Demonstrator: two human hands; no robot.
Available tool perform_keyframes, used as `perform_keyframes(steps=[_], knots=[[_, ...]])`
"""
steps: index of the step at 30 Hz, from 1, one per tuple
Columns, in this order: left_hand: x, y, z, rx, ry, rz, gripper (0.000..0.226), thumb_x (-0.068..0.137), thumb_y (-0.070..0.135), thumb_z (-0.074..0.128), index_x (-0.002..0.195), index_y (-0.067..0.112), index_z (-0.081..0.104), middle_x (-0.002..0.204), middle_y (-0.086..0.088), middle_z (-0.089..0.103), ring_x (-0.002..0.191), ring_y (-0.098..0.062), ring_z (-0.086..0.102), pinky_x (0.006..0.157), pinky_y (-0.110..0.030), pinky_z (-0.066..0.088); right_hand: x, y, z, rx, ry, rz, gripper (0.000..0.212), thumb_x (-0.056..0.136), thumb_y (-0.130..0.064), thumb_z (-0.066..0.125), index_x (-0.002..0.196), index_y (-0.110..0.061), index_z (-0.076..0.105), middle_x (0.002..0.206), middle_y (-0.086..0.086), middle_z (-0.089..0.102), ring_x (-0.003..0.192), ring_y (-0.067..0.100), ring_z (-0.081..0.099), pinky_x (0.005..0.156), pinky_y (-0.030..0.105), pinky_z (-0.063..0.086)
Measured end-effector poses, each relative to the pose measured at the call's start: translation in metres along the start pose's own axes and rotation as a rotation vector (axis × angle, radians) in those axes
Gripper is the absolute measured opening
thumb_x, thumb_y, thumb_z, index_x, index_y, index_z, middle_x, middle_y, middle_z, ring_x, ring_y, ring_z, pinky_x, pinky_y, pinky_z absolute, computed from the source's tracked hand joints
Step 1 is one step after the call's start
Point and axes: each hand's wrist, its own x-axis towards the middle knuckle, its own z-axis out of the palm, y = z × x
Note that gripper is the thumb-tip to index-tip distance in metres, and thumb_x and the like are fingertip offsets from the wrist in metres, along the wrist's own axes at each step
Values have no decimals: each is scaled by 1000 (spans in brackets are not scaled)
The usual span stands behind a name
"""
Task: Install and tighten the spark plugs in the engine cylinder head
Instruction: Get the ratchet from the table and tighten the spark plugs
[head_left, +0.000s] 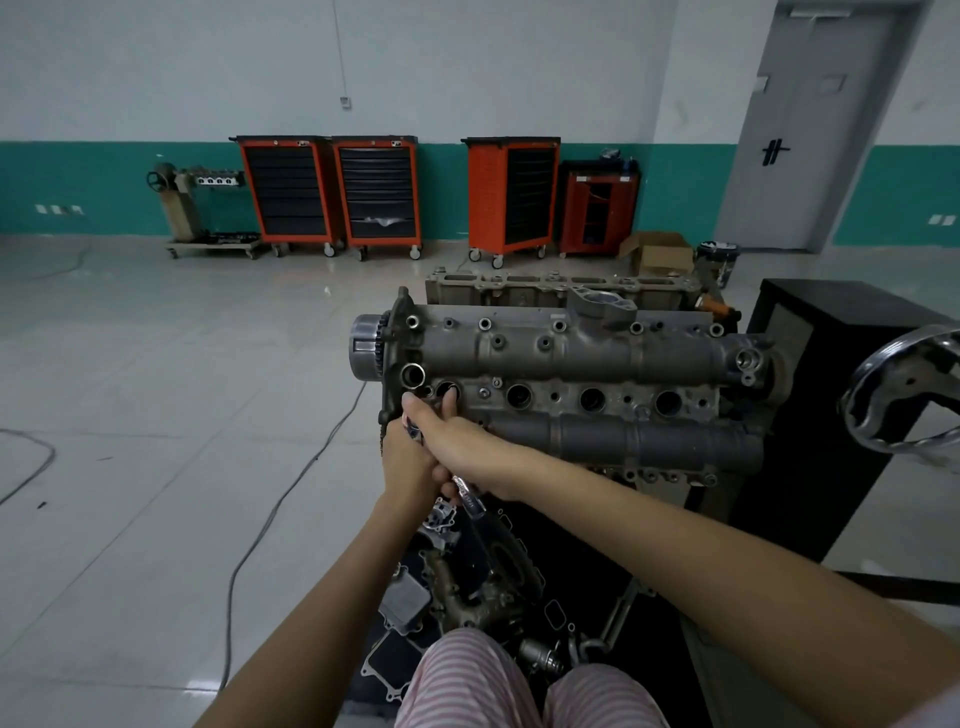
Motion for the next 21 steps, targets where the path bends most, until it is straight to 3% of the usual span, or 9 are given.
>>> perform_keyframes(steps=[2, 3, 4, 5, 7, 11, 15, 18, 21], knots=[[1, 6, 1, -46, 34, -10, 29, 102, 28, 28, 77, 37, 38, 50, 45, 46, 47, 23, 48, 47, -7, 40, -4, -1, -6, -104, 12, -42, 54, 83, -73, 25, 115, -33, 40, 67, 12, 53, 54, 23, 50, 57, 28, 41], [2, 6, 2, -68, 58, 6, 31, 101, 19, 35, 75, 37, 38, 53, 43, 49, 50, 23, 48, 49, -6, 39, -7, -1, -10, -280, 76, -118, 64, 83, -72, 25, 131, -31, 33, 78, 15, 59, 65, 26, 56, 60, 28, 40], [4, 6, 3, -126, 57, 36, 38, 96, 6, 44, 71, 35, 39, 53, 32, 55, 52, 18, 50, 50, -8, 39, -9, -2, -15, -564, 202, -233, 72, 84, -71, 26, 128, -17, 46, 87, 15, 62, 77, 28, 60, 62, 28, 38], [5, 7, 3, -172, 44, 63, 44, 88, -5, 51, 64, 31, 42, 49, 18, 56, 51, 11, 50, 50, -10, 37, -7, -3, -22, -891, 378, -384, 68, 83, -70, 30, 104, -12, 59, 86, 11, 62, 81, 27, 61, 60, 28, 35], [8, 8, 0, -109, 9, 126, 45, 78, -10, 55, 53, 25, 44, 47, 10, 49, 50, 0, 46, 51, -26, 39, -11, -17, -32, -1329, 565, -677, 61, 80, -70, 37, 60, -13, 46, 63, 2, 52, 62, 21, 56, 53, 25, 30], [16, 6, -4, 60, -11, 155, 31, 82, 0, 53, 57, 16, 46, 59, -9, 55, 59, -20, 46, 53, -40, 41, -8, -42, -53, -1681, 403, -856, 65, 79, -73, 34, 49, -15, 36, 49, -3, 35, 42, 12, 31, 45, 23, 19], [13, 7, -5, 129, -30, 138, 34, 86, 3, 52, 58, 20, 44, 56, 3, 48, 56, -16, 44, 48, -17, 34, -8, -29, -41, -1310, 422, -669, 67, 87, -68, 24, 63, -11, 50, 64, 0, 51, 68, 21, 57, 55, 27, 29], [12, 10, -6, -21, -6, 109, 30, 89, 10, 57, 60, 8, 51, 53, -7, 56, 54, -26, 52, 52, -37, 41, -13, -21, -32, -561, 10, -115, 56, 91, -62, 20, 89, -12, 44, 78, 10, 53, 68, 22, 55, 61, 27, 40], [10, 10, -1, -174, 38, 43, 42, 95, 20, 53, 55, 17, 39, 36, 9, 40, 36, -5, 38, 42, -25, 32, -9, -13, -25, -22, -243, 75, 52, 90, -64, 19, 76, -18, 38, 65, 5, 43, 53, 15, 44, 59, 27, 44]])
